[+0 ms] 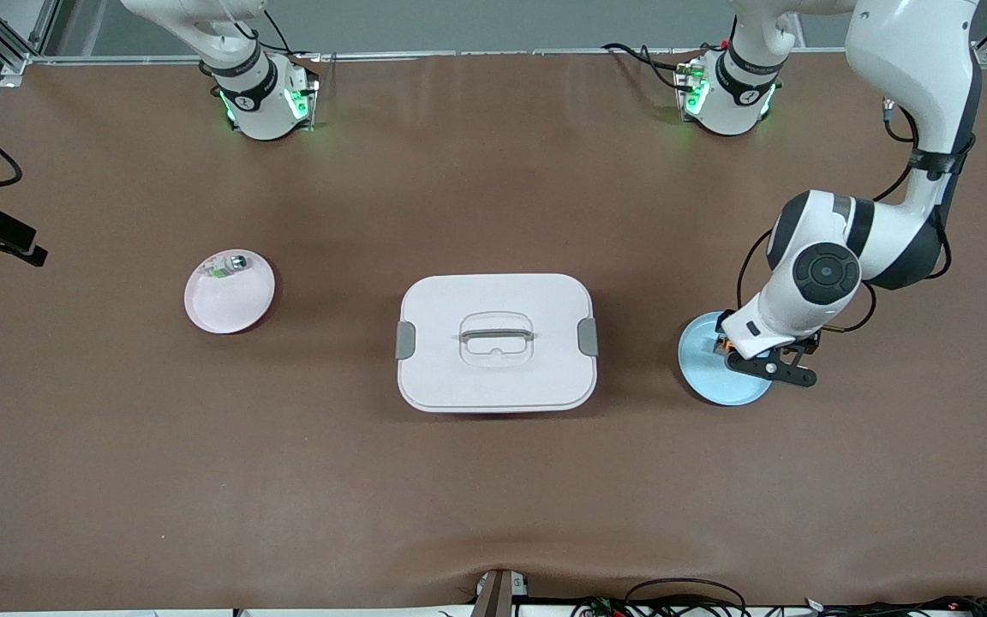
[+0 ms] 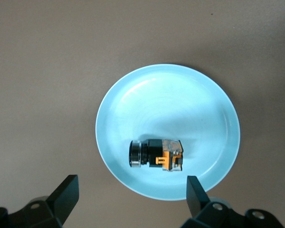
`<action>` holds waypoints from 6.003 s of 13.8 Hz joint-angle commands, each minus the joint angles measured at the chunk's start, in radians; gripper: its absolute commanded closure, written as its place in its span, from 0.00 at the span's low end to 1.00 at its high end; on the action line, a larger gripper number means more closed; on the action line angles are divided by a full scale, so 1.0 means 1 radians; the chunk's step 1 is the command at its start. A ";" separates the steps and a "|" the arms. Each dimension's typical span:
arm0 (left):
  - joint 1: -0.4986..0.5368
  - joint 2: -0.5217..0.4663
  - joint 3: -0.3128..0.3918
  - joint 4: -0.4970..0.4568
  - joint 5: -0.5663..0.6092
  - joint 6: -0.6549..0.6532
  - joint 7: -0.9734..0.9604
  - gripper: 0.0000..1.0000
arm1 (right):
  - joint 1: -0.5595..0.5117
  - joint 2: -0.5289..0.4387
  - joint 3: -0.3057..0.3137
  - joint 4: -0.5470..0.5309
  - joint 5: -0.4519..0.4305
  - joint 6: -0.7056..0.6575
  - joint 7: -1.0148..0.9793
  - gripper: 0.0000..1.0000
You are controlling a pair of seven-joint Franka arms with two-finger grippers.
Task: Transfer orange switch to right arm and place
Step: 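Reach the left gripper down to the orange switch on the blue plate, then close the left gripper on the black-and-orange switch, then lift the switch with the left gripper and carry it toward the box, then bring the switch above the box while the right gripper reaches toward it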
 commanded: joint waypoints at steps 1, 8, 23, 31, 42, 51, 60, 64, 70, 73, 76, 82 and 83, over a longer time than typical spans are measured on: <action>0.014 -0.007 -0.006 -0.043 0.021 0.064 0.036 0.00 | -0.012 -0.011 0.009 -0.011 0.007 0.007 0.005 0.00; 0.018 0.010 -0.008 -0.175 0.021 0.277 0.068 0.00 | -0.012 -0.010 0.009 -0.013 0.007 0.004 0.005 0.00; 0.074 0.083 -0.011 -0.200 0.049 0.422 0.019 0.00 | -0.010 -0.010 0.009 -0.011 0.007 0.015 0.005 0.00; 0.072 0.097 -0.011 -0.200 0.049 0.446 0.013 0.17 | -0.010 -0.010 0.008 -0.011 -0.010 0.021 -0.002 0.00; 0.069 0.051 -0.011 -0.204 0.036 0.440 -0.084 0.78 | 0.008 -0.010 0.014 -0.014 -0.059 0.017 -0.006 0.00; 0.069 -0.277 -0.118 -0.182 -0.210 -0.140 -0.245 0.79 | 0.019 -0.010 0.015 -0.021 -0.047 -0.009 0.005 0.00; 0.067 -0.518 -0.121 -0.122 -0.305 -0.490 -0.302 0.89 | 0.014 -0.011 0.014 -0.034 -0.031 -0.020 0.014 0.00; 0.064 -0.550 -0.162 0.016 -0.398 -0.647 -0.412 0.89 | 0.009 -0.014 0.011 -0.036 -0.002 -0.034 0.014 0.00; 0.043 -0.405 -0.300 0.252 -0.482 -0.657 -0.833 0.89 | -0.014 -0.033 0.008 -0.071 0.097 -0.036 0.061 0.00; 0.040 -0.279 -0.317 0.378 -0.603 -0.632 -1.070 0.89 | -0.004 -0.046 0.014 -0.071 0.163 -0.034 0.159 0.00; -0.024 -0.234 -0.350 0.386 -0.651 -0.429 -1.293 0.89 | 0.031 -0.065 0.017 -0.074 0.243 -0.016 0.311 0.00; -0.172 -0.125 -0.350 0.386 -0.652 -0.106 -1.706 0.89 | 0.195 -0.111 0.017 -0.106 0.328 0.165 0.558 0.00; -0.201 -0.110 -0.350 0.386 -0.651 -0.033 -1.792 0.89 | 0.225 -0.140 0.018 -0.169 0.341 0.250 0.572 0.00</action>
